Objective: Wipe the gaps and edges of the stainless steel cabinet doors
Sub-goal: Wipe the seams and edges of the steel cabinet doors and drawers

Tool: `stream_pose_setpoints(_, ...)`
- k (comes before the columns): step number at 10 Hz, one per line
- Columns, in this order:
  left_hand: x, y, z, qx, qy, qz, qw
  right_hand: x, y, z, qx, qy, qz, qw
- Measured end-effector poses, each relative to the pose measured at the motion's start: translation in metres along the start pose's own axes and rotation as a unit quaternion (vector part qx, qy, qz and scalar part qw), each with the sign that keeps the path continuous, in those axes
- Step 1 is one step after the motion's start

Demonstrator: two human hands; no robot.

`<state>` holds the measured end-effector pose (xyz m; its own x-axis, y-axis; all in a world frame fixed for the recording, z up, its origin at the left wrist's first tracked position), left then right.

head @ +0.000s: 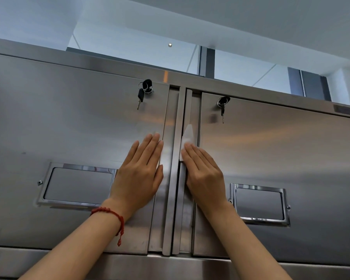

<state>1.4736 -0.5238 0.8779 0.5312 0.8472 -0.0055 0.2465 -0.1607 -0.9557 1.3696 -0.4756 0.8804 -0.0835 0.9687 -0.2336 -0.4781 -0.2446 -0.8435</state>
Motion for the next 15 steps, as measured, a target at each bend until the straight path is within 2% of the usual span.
stream_pose_setpoints(2,0.001,0.000,0.000,0.003,-0.002,0.001,1.000,-0.003,-0.009,0.004,-0.011,0.006,0.004,1.000)
stream_pose_setpoints(4,0.000,0.000,-0.001,0.004,0.004,-0.001,1.000,-0.002,-0.004,0.002,0.017,0.005,-0.001,1.000)
stream_pose_setpoints(15,0.000,0.001,-0.001,0.001,0.001,0.006,1.000,-0.009,-0.012,0.011,-0.038,-0.022,-0.003,0.999)
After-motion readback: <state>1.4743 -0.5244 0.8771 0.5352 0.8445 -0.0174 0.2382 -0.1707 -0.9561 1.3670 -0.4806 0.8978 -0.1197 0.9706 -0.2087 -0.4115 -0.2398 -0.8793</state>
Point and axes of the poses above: each hand's wrist, its own y-axis away from the middle knuckle, its own x-axis out of the back of the hand, z = x × y, the point moved 8 cm from there along -y, towards the middle knuckle, and after that the axes turned 1 degree about y, right-handed, at the moved point
